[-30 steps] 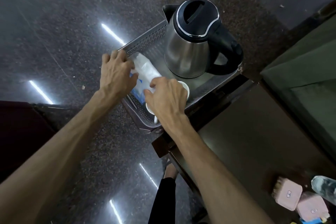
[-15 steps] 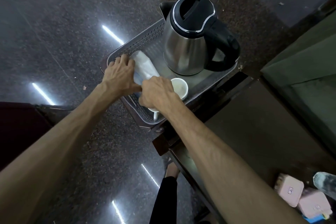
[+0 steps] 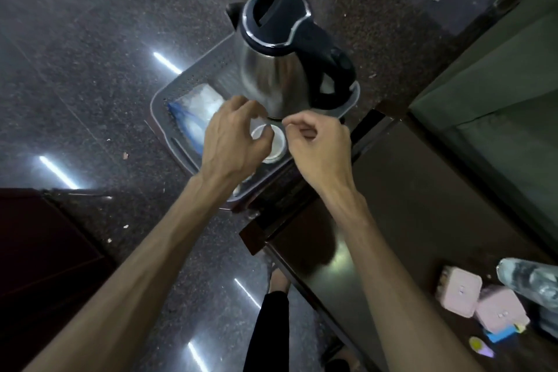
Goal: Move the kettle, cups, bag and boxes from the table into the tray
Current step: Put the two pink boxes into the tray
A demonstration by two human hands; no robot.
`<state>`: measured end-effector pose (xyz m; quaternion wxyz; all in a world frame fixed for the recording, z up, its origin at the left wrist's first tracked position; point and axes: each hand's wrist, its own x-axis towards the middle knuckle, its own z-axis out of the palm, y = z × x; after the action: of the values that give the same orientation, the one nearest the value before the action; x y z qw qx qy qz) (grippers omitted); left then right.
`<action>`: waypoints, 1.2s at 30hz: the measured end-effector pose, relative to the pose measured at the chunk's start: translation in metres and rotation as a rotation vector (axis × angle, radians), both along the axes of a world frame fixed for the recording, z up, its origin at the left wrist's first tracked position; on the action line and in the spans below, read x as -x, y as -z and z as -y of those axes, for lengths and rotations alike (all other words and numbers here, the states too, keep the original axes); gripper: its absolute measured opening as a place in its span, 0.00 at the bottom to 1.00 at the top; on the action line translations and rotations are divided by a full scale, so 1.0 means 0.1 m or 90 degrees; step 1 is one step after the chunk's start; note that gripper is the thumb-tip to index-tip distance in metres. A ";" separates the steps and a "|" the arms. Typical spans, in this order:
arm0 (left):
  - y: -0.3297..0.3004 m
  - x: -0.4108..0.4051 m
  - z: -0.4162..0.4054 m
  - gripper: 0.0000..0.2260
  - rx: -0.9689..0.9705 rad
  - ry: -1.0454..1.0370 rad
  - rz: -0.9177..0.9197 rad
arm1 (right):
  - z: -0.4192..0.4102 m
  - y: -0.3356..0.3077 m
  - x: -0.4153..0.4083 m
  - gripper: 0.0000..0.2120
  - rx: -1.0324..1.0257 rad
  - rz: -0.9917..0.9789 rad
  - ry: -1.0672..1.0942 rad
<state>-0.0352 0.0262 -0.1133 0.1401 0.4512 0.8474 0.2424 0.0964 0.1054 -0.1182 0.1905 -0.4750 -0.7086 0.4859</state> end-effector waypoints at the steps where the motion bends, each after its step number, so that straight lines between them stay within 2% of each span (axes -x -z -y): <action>1: -0.01 -0.16 -0.04 0.09 -0.010 0.002 0.020 | 0.00 0.01 -0.14 0.07 0.008 -0.008 0.023; 6: -0.01 -1.09 -0.16 0.05 -0.046 0.042 0.116 | 0.10 0.07 -0.97 0.08 0.060 -0.012 0.131; 11: 0.05 -2.11 -0.17 0.05 0.009 0.127 0.218 | 0.30 0.13 -1.95 0.09 0.114 -0.014 0.254; 22: 0.21 -3.95 -0.07 0.07 0.124 0.276 0.275 | 0.73 0.29 -3.83 0.11 0.168 0.016 0.467; 27: 0.44 -4.47 0.03 0.11 0.188 0.284 0.261 | 0.89 0.37 -4.34 0.08 0.159 0.137 0.536; 29: 0.57 -4.63 0.07 0.19 0.210 0.230 0.227 | 0.89 0.45 -4.51 0.13 0.117 0.261 0.537; 31: 0.71 -4.74 0.08 0.27 0.246 0.169 0.189 | 0.83 0.55 -4.62 0.22 0.090 0.355 0.491; 33: 0.85 -4.84 0.05 0.33 0.271 0.127 0.169 | 0.73 0.67 -4.69 0.31 0.057 0.420 0.393; 36: 1.03 -4.93 0.02 0.37 0.271 0.119 0.150 | 0.64 0.84 -4.71 0.40 0.014 0.545 0.252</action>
<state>0.4575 0.0243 -0.2164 0.3510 0.4565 0.8120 0.0957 0.5674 0.0415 -0.2022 -0.0348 -0.7607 -0.6140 0.2078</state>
